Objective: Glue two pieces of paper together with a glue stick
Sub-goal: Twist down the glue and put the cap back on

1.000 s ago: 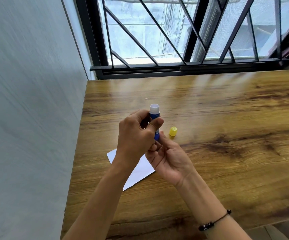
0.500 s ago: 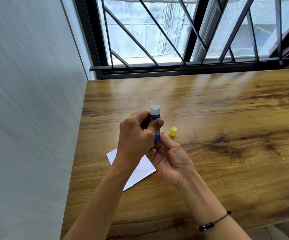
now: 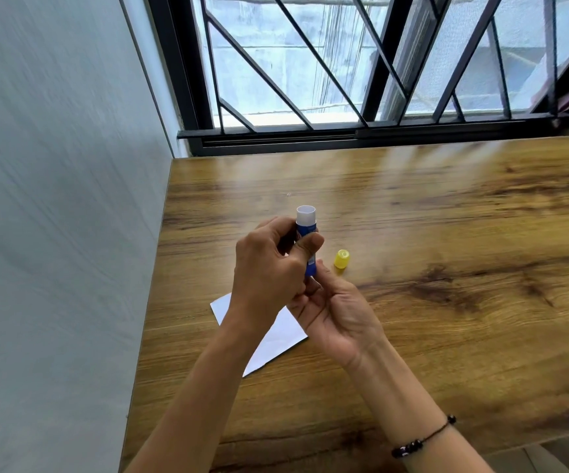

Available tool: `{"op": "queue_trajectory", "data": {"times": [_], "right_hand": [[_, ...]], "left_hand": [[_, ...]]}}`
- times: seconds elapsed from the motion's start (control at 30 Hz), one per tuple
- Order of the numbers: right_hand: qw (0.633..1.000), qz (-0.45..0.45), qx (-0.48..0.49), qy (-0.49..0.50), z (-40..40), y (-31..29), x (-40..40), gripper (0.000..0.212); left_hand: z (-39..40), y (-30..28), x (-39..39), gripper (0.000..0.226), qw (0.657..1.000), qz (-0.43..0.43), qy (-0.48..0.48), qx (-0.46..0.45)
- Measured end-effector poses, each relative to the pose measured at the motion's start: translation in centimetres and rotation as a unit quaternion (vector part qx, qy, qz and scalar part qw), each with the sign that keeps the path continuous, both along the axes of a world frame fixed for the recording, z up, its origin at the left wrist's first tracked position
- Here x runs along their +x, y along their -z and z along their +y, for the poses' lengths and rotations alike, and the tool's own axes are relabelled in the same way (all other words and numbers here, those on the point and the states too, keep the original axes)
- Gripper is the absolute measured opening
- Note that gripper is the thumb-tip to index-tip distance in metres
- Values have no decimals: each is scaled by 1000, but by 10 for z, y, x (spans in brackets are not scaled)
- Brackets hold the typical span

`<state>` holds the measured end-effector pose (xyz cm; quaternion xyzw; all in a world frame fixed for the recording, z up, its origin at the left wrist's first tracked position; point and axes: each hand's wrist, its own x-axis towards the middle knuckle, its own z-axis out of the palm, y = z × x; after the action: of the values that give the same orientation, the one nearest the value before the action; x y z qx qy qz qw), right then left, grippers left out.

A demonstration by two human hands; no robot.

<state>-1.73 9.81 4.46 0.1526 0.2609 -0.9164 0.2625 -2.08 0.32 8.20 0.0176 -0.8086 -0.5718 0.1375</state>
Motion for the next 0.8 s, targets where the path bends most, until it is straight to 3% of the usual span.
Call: {"op": "queue_trajectory", "data": {"times": [0.17, 0.27, 0.4, 0.53, 0.67, 0.8], "right_hand": [[999, 34, -13, 18, 4, 2, -1, 38], [999, 20, -37, -7, 3, 2, 0, 32], [999, -14, -34, -5, -1, 1, 1, 45], [1000, -1, -13, -2, -1, 0, 0, 24], [999, 40, -14, 22, 3, 3, -1, 31], [999, 18, -49, -1, 1, 3, 0, 28]], "left_hand": [[-2, 1, 0, 28, 1000, 0, 1, 2], [-1, 1, 0, 30, 1000, -1, -2, 3], [-1, 2, 0, 29, 1000, -1, -5, 1], [0, 0, 0, 36, 1000, 0, 0, 3], [-1, 1, 0, 29, 1000, 0, 2, 2], [-1, 0, -1, 33, 1000, 7, -4, -1]]}}
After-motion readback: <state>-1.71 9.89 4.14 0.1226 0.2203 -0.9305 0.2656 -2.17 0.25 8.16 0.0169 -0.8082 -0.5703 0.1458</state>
